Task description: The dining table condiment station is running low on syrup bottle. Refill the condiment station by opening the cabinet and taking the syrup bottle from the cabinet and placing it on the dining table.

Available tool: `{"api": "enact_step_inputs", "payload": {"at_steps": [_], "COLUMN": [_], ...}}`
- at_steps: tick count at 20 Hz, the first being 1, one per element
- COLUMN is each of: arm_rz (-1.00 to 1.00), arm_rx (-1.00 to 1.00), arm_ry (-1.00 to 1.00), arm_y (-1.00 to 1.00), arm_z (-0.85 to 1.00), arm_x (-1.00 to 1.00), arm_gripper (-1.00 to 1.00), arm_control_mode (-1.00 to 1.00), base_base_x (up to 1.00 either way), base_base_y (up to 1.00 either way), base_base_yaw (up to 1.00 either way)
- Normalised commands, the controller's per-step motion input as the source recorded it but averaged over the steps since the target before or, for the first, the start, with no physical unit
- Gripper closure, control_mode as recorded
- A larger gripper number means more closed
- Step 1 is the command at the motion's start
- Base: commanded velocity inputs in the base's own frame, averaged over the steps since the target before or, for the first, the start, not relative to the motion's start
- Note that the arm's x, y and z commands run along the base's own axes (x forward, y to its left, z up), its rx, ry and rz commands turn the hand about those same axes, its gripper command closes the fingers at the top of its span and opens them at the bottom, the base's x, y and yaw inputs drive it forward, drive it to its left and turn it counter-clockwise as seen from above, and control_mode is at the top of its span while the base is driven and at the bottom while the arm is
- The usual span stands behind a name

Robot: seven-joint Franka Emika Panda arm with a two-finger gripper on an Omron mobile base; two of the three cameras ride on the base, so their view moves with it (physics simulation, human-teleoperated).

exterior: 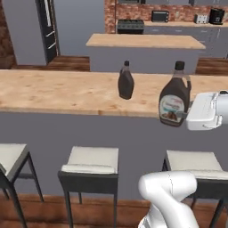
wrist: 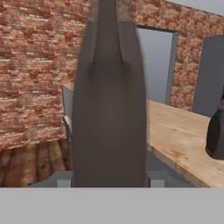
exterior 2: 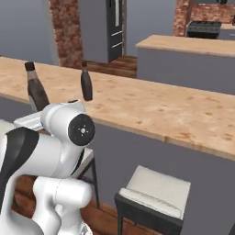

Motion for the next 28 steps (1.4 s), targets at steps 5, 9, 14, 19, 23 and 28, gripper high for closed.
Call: {"api": "enact_step_inputs", "payload": {"at_steps": [5, 9, 14, 19, 23, 28], "arm_rz": [0.0, 0.0, 0.0, 0.0, 0.0, 0.0], "arm_rx": [0.0, 0.0, 0.0, 0.0, 0.0, 0.01], "arm_ry": [0.0, 0.0, 0.0, 0.0, 0.0, 0.0], "arm_y": [0.0, 0.0, 0.0, 0.0, -0.03, -0.16], "arm_z": [0.0, 0.0, 0.0, 0.0, -0.02, -0.12], "arm_x": [0.0, 0.0, 0.0, 0.01, 0.12, 0.58], "arm_gripper": [1.0, 1.0, 1.0, 1.0, 1.0, 1.0], "arm_control_mode": [1.0, 1.0, 1.0, -1.0, -1.0, -1.0], "base_base_x": [0.78, 0.74, 0.61, 0.12, 0.0, 0.0], "base_base_y": [0.36, 0.25, 0.17, 0.01, 0.0, 0.0], "base_base_yaw": [-0.36, -0.33, -0.24, -0.01, 0.0, 0.0]}}
